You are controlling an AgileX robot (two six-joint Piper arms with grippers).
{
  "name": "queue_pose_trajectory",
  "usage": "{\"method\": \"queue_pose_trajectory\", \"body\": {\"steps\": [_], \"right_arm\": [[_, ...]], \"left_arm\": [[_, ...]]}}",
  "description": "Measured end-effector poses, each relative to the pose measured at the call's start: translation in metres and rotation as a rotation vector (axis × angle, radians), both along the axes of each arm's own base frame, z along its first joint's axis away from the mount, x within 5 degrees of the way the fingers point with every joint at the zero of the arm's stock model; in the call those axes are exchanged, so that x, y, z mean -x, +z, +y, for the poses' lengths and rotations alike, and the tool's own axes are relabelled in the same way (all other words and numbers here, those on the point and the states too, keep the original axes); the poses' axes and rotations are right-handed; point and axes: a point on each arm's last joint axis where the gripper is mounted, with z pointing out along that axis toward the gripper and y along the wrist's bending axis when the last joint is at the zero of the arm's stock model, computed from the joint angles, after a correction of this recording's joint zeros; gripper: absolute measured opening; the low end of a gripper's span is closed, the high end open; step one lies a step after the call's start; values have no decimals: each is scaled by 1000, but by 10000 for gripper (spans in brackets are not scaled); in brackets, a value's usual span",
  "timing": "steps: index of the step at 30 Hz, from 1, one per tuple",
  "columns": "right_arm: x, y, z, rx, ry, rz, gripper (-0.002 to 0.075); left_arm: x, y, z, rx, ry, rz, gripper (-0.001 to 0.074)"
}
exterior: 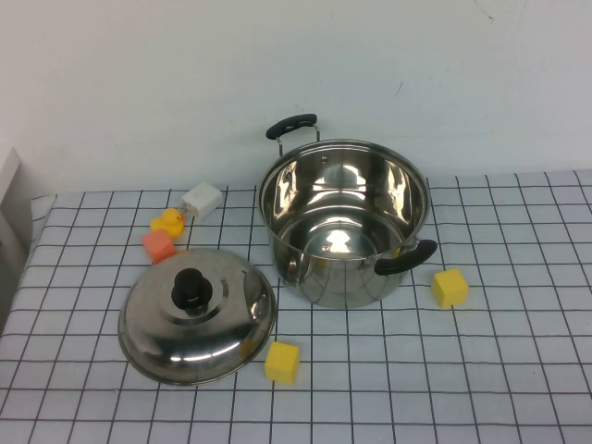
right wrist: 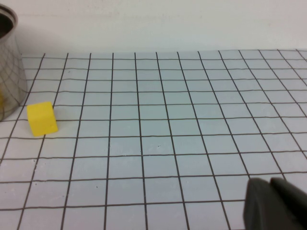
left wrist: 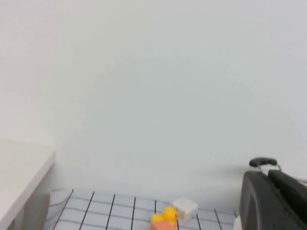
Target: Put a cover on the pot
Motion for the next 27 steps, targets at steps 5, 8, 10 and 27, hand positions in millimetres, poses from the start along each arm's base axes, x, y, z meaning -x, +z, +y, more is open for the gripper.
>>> {"method": "queue_pose_trajectory", "body": {"steps": [5,8,10,27], "right_arm": [[0,0,0,0,0,0,9],[0,0,0,5,2,1,9],[0,0,0,5,2,1,9],[0,0,0,5,2,1,9]], "left_arm": [[1,6,0,1,4,-63,0],[2,8,1,32,5,-94,0],[2,9,2,73,2,-96,0],[10,83,1,158,-28,-155,0]]}}
